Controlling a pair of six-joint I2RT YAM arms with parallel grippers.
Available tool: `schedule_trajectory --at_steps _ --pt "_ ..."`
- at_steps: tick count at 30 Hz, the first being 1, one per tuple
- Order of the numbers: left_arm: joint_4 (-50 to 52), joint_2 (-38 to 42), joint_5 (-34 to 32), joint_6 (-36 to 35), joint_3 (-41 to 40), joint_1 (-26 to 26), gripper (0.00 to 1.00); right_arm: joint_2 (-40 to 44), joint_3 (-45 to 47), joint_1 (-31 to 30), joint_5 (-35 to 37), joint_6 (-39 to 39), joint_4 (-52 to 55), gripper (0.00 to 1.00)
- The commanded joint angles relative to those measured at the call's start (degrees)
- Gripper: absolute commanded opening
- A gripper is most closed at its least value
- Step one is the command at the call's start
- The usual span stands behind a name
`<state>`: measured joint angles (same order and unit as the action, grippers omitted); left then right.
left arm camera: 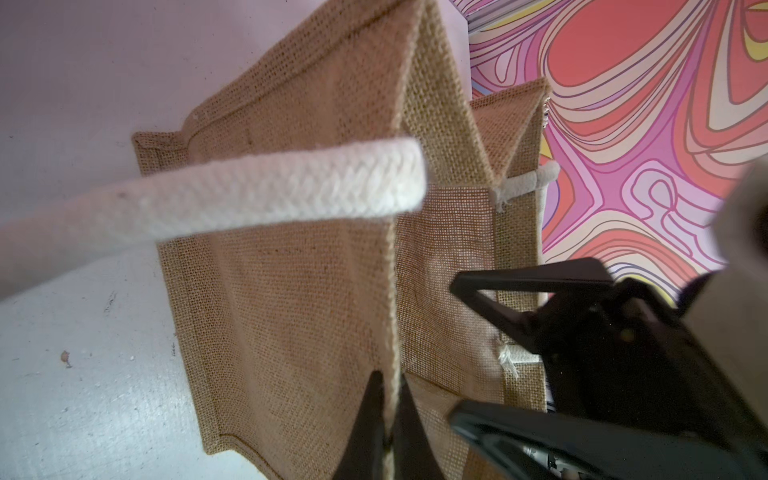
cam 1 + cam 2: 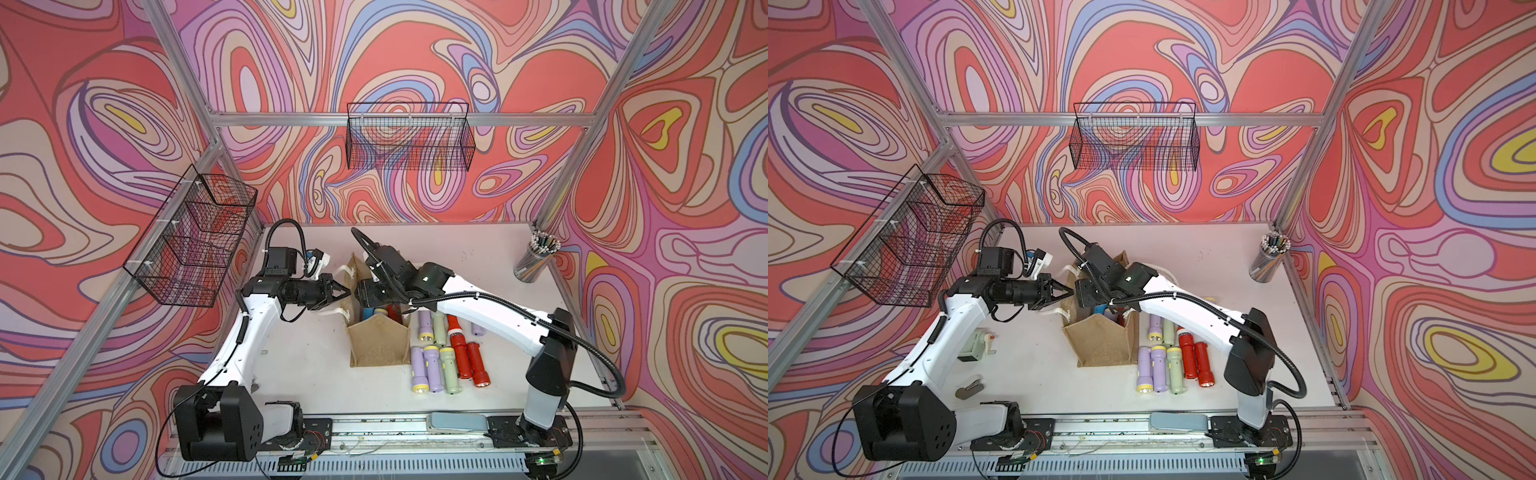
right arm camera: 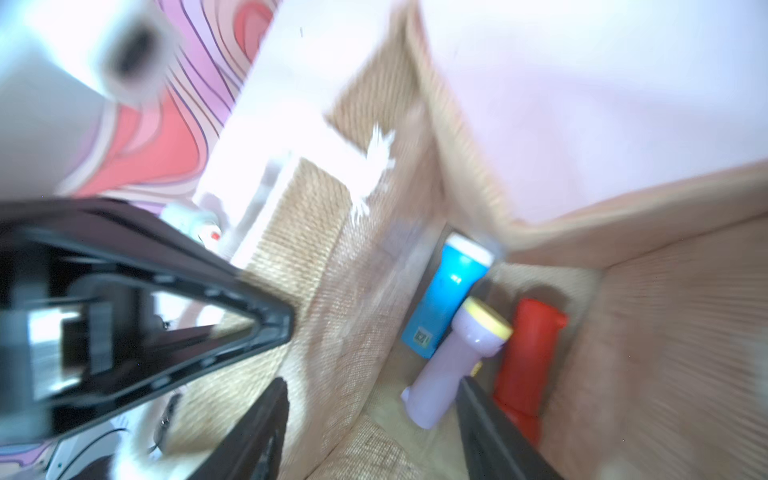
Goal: Put the flashlights into the tote bags
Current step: Place the flashlight in the canvas bag, then pick up the flashlight from the center of the board.
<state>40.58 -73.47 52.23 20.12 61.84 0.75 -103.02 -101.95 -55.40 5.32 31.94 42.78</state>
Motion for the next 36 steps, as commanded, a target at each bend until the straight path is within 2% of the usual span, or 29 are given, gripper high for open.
schedule_trajectory --at_steps 1,8,11,14,20,24,28,36 --pt "2.04 1.21 -1.39 -1.91 1.34 -0.16 0.08 5.70 1.89 -0.07 7.99 -1.90 1.18 0.67" --pt "2.44 1.47 -3.19 -2.10 1.96 -0.23 0.06 15.11 7.01 1.08 23.76 0.09 5.52 0.71" --pt "2.83 1.67 -4.05 -2.45 2.22 -0.47 0.06 19.03 10.37 3.17 28.19 4.06 8.19 0.71" --pt "3.06 1.65 -4.32 -2.66 2.35 -0.88 0.05 23.44 15.00 7.21 29.55 8.56 10.46 0.71" --pt "3.17 2.45 -5.12 -2.89 2.49 -2.20 0.05 33.17 26.06 14.89 29.61 15.06 13.20 0.72" --pt "3.10 2.72 -4.18 -2.72 2.82 -2.34 0.04 36.07 31.96 19.36 29.07 17.79 16.44 0.72" --pt "3.10 2.56 -3.81 -2.72 2.94 -2.29 0.05 37.10 37.67 23.93 27.88 17.76 17.65 0.72" --pt "3.10 2.26 -3.18 -2.80 2.84 -2.32 0.05 32.80 46.21 30.64 17.55 14.09 12.90 0.76"
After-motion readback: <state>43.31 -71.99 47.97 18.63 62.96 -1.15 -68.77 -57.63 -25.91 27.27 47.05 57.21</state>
